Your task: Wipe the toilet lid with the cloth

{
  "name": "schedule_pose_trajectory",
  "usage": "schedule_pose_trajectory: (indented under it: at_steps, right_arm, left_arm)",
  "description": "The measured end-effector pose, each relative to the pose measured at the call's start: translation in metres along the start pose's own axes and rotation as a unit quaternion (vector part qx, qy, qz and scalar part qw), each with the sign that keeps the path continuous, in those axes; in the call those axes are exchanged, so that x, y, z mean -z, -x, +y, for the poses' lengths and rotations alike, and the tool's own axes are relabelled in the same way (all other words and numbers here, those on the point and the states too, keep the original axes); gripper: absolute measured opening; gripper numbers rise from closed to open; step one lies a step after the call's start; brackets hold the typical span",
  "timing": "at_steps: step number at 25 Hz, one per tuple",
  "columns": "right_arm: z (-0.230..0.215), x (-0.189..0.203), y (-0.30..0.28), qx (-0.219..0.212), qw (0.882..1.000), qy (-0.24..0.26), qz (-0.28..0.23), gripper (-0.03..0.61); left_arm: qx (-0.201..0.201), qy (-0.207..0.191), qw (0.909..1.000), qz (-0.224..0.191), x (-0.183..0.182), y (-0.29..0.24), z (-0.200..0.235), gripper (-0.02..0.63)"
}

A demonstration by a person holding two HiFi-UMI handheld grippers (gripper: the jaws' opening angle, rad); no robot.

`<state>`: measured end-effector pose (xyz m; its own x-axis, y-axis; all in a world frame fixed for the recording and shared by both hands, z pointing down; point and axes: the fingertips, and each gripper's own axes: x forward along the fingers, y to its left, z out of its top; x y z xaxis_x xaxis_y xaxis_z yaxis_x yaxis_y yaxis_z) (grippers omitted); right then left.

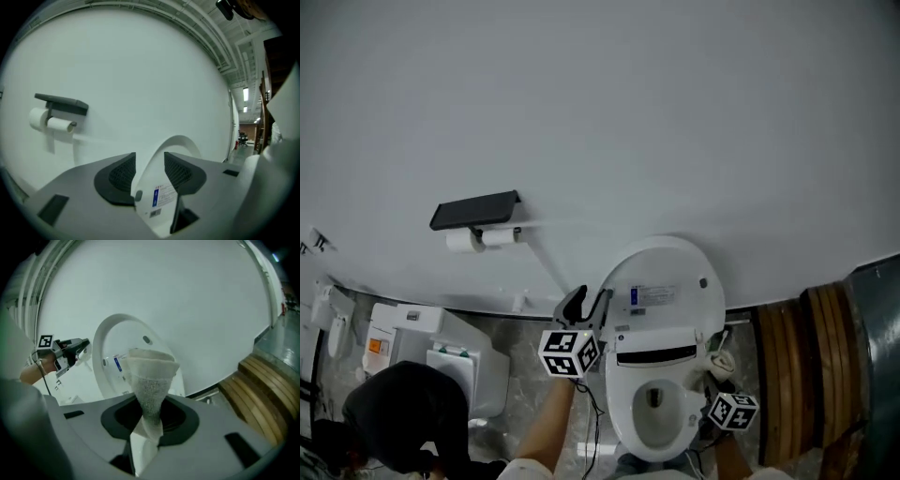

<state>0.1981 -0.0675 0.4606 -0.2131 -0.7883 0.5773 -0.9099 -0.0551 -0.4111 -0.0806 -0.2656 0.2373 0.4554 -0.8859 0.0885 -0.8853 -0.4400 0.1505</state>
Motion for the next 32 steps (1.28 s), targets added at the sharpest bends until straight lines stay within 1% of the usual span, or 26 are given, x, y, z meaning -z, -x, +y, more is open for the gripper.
schedule_pose_trajectory:
  at_steps: [2, 3, 4, 6, 8, 11, 14, 16, 17, 20, 22, 23, 25, 28, 30, 32]
  right_arm:
    - [-0.004, -0.010, 0.026, 0.001, 0.999, -0.034, -0.024, 0.092]
    - [-0.008, -0.014, 0.038, 0.001, 0.998, -0.048, -0.036, 0.091]
    - [-0.013, -0.021, 0.051, 0.006, 0.997, -0.059, -0.050, 0.091]
    - [-0.024, -0.041, 0.079, 0.027, 0.994, -0.070, -0.085, 0.091]
    - [-0.038, -0.058, 0.106, 0.051, 0.989, -0.074, -0.119, 0.091]
    - [-0.061, -0.065, 0.145, 0.081, 0.981, -0.088, -0.155, 0.091]
    - [-0.081, -0.058, 0.175, 0.105, 0.972, -0.116, -0.175, 0.091]
    - [-0.089, -0.050, 0.190, 0.120, 0.969, -0.126, -0.178, 0.091]
    - [-0.091, -0.047, 0.195, 0.125, 0.967, -0.129, -0.179, 0.091]
    - [-0.086, -0.046, 0.199, 0.120, 0.964, -0.144, -0.188, 0.091]
    - [-0.073, -0.051, 0.195, 0.104, 0.964, -0.148, -0.194, 0.091]
    - [-0.063, -0.054, 0.194, 0.095, 0.965, -0.146, -0.195, 0.091]
    - [-0.043, -0.059, 0.192, 0.080, 0.965, -0.152, -0.197, 0.091]
    - [-0.018, -0.064, 0.197, 0.066, 0.961, -0.180, -0.200, 0.091]
    - [-0.004, -0.067, 0.203, 0.050, 0.962, -0.173, -0.206, 0.091]
    - [0.008, -0.066, 0.205, 0.027, 0.965, -0.157, -0.211, 0.091]
  left_arm:
    - [0.054, -0.026, 0.9982, 0.003, -0.024, -0.027, -0.005, 0.230]
    - [0.083, -0.041, 0.9956, 0.015, -0.028, -0.041, -0.010, 0.263]
    - [0.111, -0.051, 0.9919, 0.034, -0.026, -0.056, -0.015, 0.272]
    - [0.154, -0.053, 0.9835, 0.079, -0.015, -0.082, -0.022, 0.284]
    - [0.173, -0.043, 0.9775, 0.113, -0.004, -0.101, -0.022, 0.285]
    - [0.191, -0.029, 0.9717, 0.136, 0.009, -0.113, -0.026, 0.285]
    - [0.199, -0.016, 0.9720, 0.123, 0.010, -0.111, -0.031, 0.285]
    - [0.206, -0.007, 0.9723, 0.110, 0.007, -0.099, -0.036, 0.285]
    - [0.211, -0.009, 0.9719, 0.104, 0.007, -0.091, -0.040, 0.285]
    - [0.230, -0.036, 0.9683, 0.090, 0.008, -0.062, -0.058, 0.285]
    - [0.252, -0.055, 0.9626, 0.084, 0.010, -0.034, -0.073, 0.285]
    - [0.268, -0.063, 0.9580, 0.081, 0.012, -0.016, -0.082, 0.285]
    - [0.308, -0.081, 0.9450, 0.075, 0.019, 0.027, -0.102, 0.284]
    - [0.375, -0.102, 0.9188, 0.072, 0.038, 0.097, -0.133, 0.285]
    - [0.415, -0.105, 0.8995, 0.085, 0.061, 0.144, -0.153, 0.285]
    - [0.443, -0.104, 0.8844, 0.101, 0.087, 0.185, -0.170, 0.284]
